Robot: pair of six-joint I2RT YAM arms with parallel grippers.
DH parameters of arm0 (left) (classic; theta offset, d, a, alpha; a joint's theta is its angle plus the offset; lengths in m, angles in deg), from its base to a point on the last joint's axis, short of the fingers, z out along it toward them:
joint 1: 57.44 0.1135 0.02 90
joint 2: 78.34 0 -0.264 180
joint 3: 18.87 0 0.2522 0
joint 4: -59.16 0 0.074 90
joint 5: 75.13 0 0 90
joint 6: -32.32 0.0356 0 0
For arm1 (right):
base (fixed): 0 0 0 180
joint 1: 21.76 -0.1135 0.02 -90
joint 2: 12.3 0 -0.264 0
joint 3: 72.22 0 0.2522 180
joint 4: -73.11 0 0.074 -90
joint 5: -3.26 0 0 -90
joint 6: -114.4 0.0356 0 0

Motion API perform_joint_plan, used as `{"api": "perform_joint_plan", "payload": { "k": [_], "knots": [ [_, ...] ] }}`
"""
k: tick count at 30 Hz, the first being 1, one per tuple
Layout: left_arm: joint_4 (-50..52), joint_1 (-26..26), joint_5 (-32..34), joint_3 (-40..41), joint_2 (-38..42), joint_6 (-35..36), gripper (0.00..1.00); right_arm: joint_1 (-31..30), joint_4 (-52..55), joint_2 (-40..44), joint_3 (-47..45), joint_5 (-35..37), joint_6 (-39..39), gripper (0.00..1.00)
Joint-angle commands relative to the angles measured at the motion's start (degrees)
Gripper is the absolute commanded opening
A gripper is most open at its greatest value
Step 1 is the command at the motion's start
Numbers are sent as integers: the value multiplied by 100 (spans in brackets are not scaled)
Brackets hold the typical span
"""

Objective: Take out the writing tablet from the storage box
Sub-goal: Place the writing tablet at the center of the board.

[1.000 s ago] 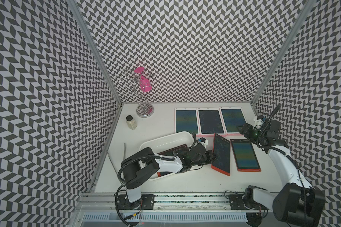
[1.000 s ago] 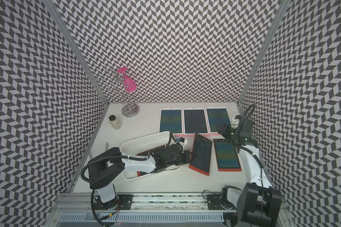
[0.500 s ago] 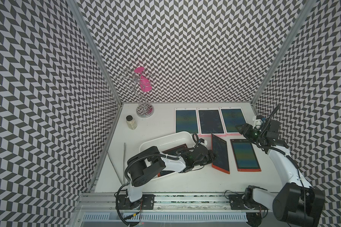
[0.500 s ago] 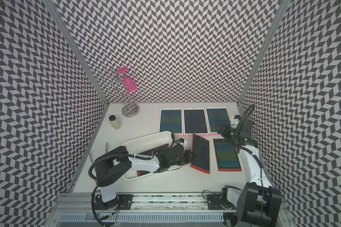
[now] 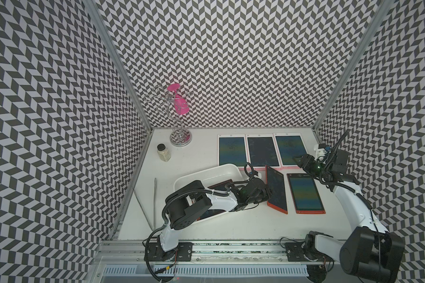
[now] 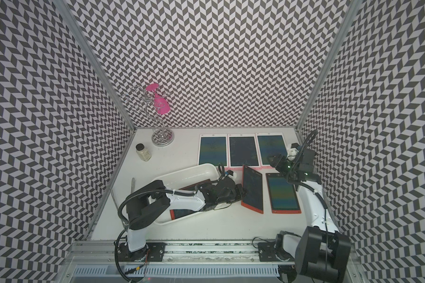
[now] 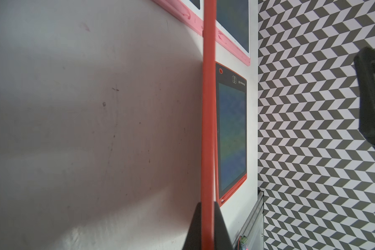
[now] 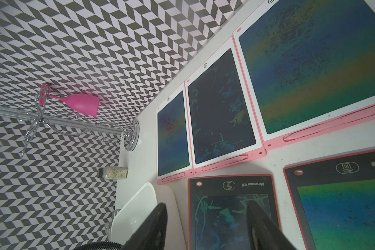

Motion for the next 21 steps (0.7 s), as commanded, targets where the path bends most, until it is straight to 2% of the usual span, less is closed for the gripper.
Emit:
{"api": "perform_joint_plan", "payload": {
  "k": [1, 14, 21],
  "knots": [
    [298, -75, 188, -150, -109, 49, 0, 23, -310, -37, -31, -95, -109, 59],
    [541, -131, 104, -479, -372, 45, 6, 24, -380, -64, -83, -188, -128, 59],
    [545, -133, 47, -491, -419, -38, 16, 29, -383, -72, -85, -237, -146, 59]
  ]
}}
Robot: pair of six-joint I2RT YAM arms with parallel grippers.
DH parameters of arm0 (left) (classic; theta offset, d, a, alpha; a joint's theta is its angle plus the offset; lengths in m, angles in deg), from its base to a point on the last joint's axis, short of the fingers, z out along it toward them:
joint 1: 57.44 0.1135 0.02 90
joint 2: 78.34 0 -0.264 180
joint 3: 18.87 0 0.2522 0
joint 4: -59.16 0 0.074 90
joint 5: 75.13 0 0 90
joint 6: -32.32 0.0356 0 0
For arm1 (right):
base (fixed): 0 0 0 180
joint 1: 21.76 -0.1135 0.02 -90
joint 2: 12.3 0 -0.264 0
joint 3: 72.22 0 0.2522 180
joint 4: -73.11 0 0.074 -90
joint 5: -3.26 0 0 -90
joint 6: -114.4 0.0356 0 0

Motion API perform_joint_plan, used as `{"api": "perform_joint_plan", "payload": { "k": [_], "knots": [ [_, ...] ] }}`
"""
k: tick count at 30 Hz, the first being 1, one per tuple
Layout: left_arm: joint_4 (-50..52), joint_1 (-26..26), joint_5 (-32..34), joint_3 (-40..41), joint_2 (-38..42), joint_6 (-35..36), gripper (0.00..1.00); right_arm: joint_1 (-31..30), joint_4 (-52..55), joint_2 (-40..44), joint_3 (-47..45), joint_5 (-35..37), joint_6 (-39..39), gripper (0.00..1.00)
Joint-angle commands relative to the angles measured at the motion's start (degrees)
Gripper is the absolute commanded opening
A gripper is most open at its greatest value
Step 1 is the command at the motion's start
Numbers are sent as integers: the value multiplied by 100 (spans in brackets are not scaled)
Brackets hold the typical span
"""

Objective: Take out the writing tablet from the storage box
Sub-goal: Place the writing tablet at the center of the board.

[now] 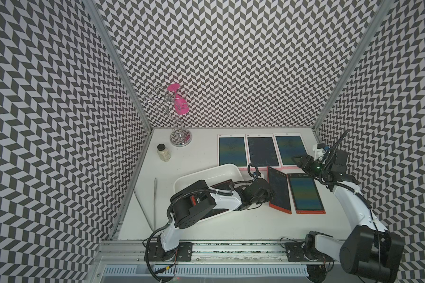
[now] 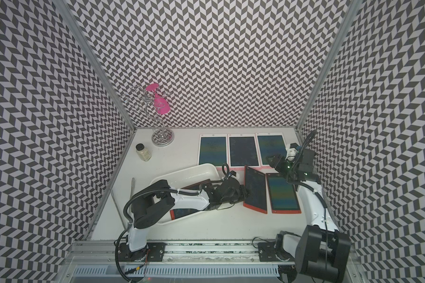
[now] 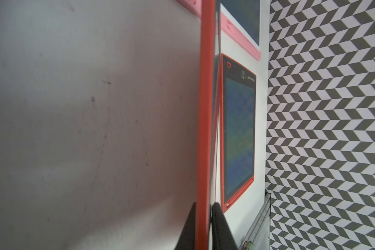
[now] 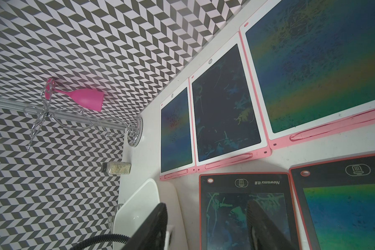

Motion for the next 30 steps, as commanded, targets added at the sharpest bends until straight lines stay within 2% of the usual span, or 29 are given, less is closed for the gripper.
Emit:
{"api": "perform_joint_plan", "payload": {
  "k": [1, 21, 30],
  "knots": [
    [140, -59, -12, -104, -125, -34, 17, 26, -315, -32, -37, -70, -83, 59],
    [424, -70, -199, -475, -310, 159, 31, 25, -333, -22, -48, -129, -79, 59],
    [1048, -71, -315, -907, -511, 391, 35, 22, -334, -3, -53, -135, -72, 59]
  ]
}}
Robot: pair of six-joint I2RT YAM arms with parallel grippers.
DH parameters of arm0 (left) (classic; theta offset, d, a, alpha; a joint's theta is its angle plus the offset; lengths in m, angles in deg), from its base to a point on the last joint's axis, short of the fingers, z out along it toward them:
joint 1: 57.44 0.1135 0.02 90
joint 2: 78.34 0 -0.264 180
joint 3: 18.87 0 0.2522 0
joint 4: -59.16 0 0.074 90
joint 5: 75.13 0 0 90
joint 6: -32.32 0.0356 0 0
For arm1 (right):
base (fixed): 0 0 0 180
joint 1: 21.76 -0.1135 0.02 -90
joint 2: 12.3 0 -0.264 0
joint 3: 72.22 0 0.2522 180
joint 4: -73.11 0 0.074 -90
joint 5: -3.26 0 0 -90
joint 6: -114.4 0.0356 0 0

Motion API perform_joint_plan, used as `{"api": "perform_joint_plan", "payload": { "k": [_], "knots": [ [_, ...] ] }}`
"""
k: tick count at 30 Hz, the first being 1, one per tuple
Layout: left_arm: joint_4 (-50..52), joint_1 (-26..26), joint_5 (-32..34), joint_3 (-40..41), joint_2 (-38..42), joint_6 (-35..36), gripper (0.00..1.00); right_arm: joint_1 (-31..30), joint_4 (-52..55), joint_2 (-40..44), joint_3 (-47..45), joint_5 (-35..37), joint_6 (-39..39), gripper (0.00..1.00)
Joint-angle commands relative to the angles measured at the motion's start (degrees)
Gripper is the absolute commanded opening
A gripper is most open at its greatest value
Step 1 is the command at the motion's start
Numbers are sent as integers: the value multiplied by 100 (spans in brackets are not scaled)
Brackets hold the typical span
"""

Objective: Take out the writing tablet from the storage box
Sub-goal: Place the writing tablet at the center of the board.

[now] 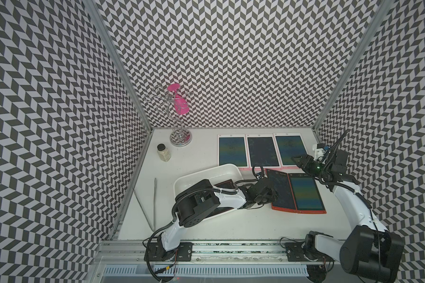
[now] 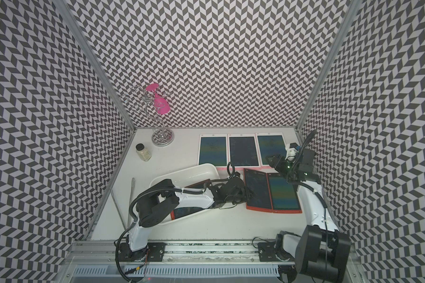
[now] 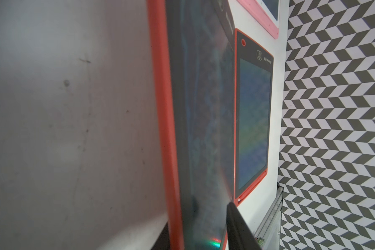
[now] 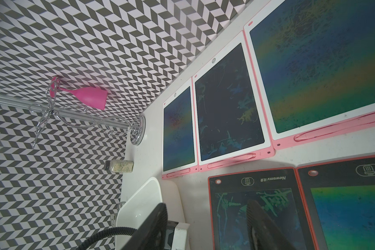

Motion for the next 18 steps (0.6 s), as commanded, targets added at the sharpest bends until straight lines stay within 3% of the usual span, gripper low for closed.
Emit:
{"api": "perform_joint_plan", "payload": {
  "k": [1, 18],
  "knots": [
    [399, -38, -62, -275, -154, 203, 35, 30, -312, -6, -55, -38, -74, 59],
    [1973, 32, -159, -1128, -582, 362, 49, 21, -338, 6, -54, -82, -49, 59]
  ]
}}
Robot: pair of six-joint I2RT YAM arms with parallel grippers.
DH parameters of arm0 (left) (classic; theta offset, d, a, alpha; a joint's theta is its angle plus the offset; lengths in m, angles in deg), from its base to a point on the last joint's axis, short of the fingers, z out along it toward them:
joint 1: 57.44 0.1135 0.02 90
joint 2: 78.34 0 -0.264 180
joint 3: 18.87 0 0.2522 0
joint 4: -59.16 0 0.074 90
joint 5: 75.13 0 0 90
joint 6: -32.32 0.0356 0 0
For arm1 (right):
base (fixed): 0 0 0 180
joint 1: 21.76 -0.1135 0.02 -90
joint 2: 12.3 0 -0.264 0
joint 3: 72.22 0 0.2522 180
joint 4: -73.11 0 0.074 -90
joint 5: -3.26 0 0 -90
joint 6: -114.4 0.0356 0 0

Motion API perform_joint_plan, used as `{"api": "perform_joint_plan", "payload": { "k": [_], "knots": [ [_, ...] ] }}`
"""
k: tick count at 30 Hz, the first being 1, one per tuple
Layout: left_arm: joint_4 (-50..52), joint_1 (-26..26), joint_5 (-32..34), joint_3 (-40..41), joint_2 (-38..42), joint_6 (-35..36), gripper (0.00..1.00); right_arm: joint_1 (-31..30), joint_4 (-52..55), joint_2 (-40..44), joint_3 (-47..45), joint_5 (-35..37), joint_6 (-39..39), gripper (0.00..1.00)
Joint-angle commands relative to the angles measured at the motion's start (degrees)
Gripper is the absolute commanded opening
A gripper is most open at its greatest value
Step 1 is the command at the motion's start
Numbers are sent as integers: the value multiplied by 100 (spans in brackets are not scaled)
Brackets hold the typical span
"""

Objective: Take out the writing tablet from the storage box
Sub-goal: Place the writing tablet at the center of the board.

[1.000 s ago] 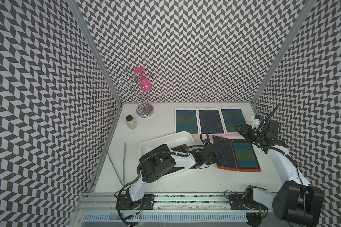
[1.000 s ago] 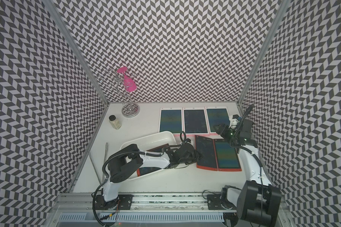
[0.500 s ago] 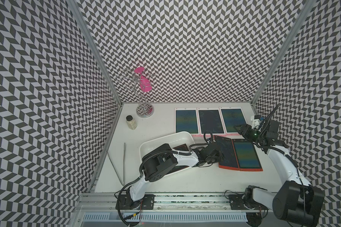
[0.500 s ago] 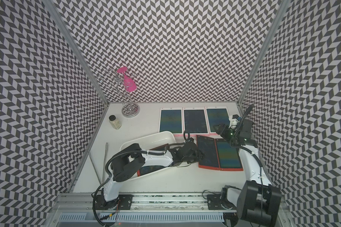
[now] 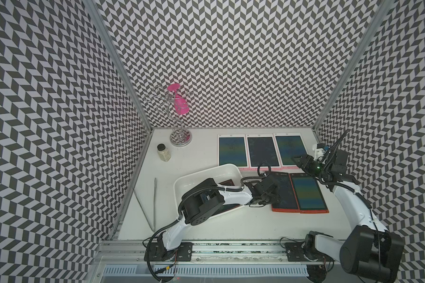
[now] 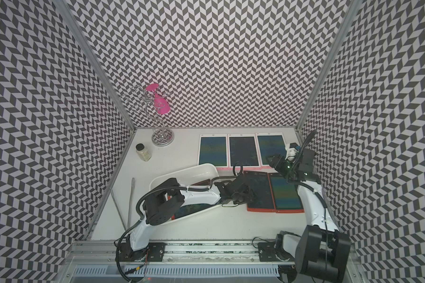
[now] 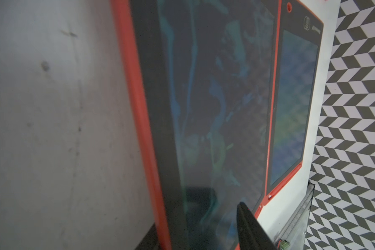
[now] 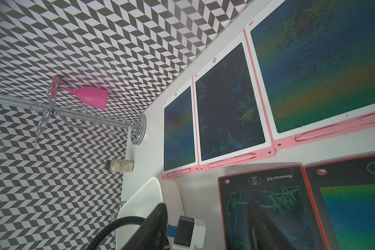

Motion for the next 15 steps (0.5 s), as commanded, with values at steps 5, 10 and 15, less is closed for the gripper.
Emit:
{"api": "perform_joint_plan", "payload": {
  "k": [5, 10, 15],
  "knots": [
    [460, 29, -10, -190, -183, 159, 84, 21, -321, 14, -46, -61, -53, 59],
    [512, 62, 48, -136, -104, 225, 84, 22, -321, 11, -44, -50, -56, 59],
    [689, 94, 127, 9, -32, 244, 84, 22, -314, 11, -37, -48, -52, 59]
  ]
}}
